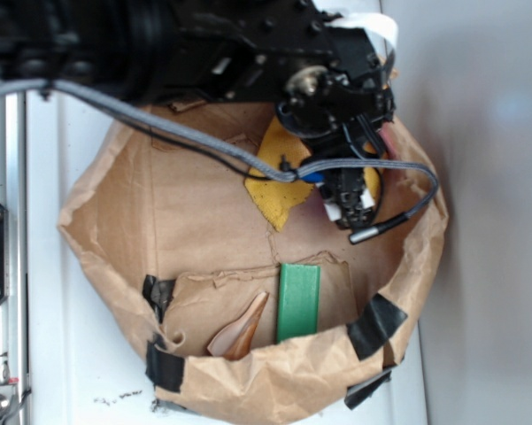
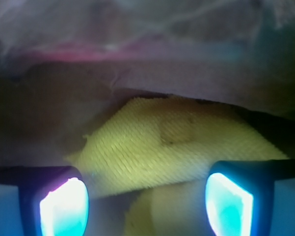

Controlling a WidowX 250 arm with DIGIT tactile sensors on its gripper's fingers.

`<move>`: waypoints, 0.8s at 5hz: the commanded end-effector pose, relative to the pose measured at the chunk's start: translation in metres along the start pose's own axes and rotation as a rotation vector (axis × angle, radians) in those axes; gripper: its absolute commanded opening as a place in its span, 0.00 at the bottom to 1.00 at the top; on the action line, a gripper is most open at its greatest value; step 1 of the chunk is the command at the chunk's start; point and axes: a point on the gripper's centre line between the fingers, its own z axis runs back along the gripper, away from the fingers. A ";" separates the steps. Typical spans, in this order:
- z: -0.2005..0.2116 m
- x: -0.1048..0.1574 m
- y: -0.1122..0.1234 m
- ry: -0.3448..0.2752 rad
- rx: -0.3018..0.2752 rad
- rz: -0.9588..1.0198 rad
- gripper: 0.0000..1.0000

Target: Grab the yellow cloth.

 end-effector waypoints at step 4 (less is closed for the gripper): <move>-0.054 0.009 -0.032 0.034 0.174 -0.006 0.65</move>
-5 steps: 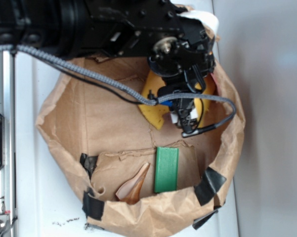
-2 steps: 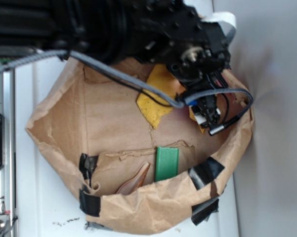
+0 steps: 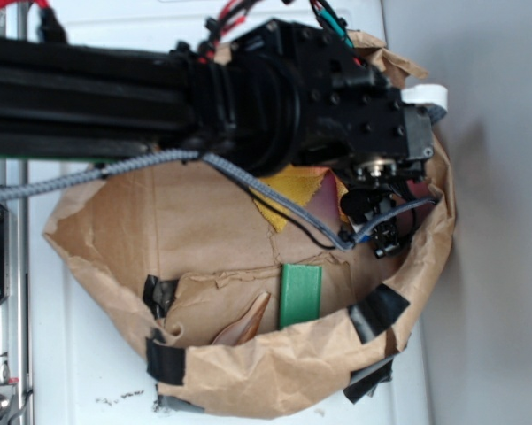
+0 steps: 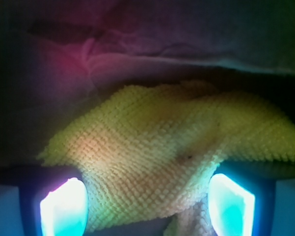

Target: Grab the yellow cloth.

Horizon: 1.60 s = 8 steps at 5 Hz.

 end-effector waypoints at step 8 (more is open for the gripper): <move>0.085 -0.043 0.038 -0.117 -0.126 -0.104 0.00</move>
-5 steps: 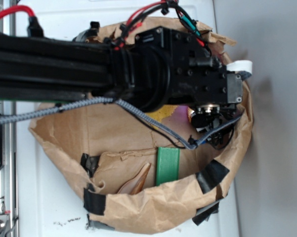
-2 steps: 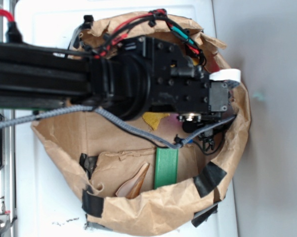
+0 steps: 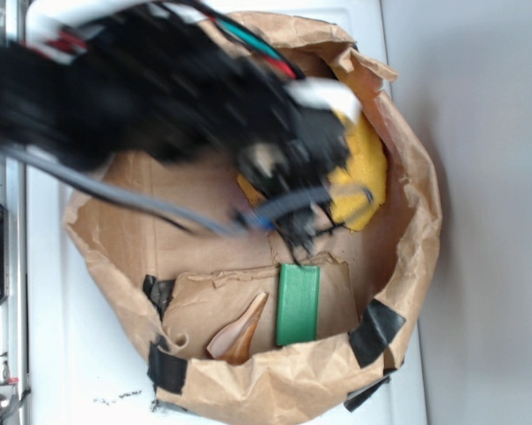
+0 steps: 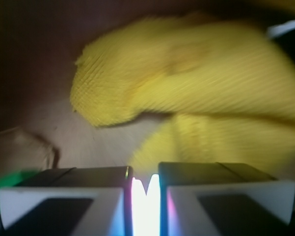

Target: Grab the yellow cloth.

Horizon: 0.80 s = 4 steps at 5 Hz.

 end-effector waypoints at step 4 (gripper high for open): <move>-0.001 0.017 0.009 0.011 -0.004 0.378 1.00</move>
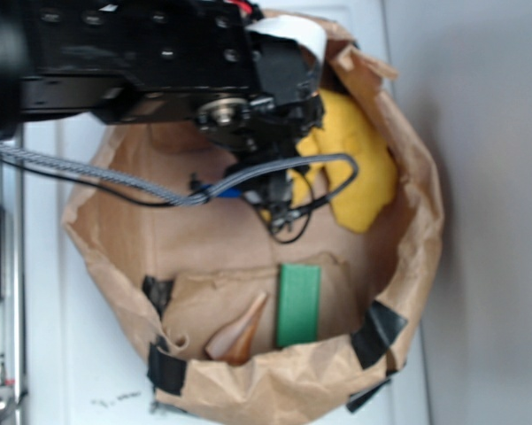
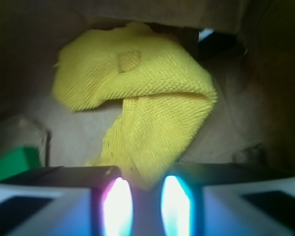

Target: Grab the yellow cloth.

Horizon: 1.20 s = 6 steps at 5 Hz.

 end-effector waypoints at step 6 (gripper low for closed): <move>-0.034 0.079 -0.013 -0.124 -0.036 0.433 1.00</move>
